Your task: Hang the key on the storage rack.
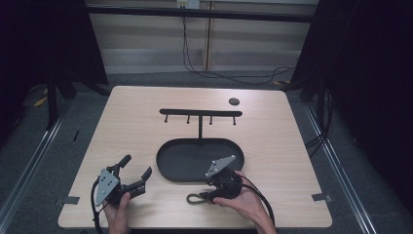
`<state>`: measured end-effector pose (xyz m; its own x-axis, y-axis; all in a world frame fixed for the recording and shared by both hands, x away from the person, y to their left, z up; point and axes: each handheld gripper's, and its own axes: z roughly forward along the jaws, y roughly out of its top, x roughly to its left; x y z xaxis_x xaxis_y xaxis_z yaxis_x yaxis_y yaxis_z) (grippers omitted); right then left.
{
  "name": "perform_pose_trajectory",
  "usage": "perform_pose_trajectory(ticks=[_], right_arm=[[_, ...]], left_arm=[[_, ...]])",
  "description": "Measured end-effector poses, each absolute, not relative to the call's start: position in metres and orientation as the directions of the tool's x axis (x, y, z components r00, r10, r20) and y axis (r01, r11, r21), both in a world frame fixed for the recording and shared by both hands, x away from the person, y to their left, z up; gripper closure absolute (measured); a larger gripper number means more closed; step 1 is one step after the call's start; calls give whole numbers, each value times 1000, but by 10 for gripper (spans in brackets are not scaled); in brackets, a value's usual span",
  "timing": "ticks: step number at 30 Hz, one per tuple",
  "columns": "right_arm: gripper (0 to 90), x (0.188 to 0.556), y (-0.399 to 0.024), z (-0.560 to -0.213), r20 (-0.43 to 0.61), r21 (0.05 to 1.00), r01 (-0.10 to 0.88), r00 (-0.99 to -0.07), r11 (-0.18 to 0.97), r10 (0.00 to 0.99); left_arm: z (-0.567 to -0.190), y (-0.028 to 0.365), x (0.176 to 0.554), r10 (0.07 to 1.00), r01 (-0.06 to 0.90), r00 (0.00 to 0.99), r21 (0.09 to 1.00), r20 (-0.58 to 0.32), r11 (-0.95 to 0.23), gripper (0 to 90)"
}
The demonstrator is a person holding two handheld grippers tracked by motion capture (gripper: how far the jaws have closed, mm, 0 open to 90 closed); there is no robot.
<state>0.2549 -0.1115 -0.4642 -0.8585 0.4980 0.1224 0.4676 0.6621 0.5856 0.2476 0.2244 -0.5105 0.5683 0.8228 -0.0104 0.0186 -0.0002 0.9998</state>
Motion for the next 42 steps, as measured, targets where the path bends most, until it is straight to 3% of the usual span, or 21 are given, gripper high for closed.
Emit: perform_pose_trajectory(ticks=[6,19,28,33,42], right_arm=[[492,259,-105,-464,144,547,484,-858,683,493],[755,270,-90,-470,165,449,469,-880,761,445],[827,270,-86,-473,160,405,459,-887,791,433],[809,272,-83,-472,145,358,457,-889,814,435],[833,269,-61,-467,33,228,402,-913,887,406]], left_arm=[[-510,224,248,824,18,567,1000,-9,-1,158],[-510,224,248,823,17,568,1000,-10,0,158],[-511,224,248,822,18,569,1000,-11,0,158],[-510,225,248,823,18,568,1000,-9,-1,158],[-511,225,248,824,17,566,1000,-8,-2,158]])
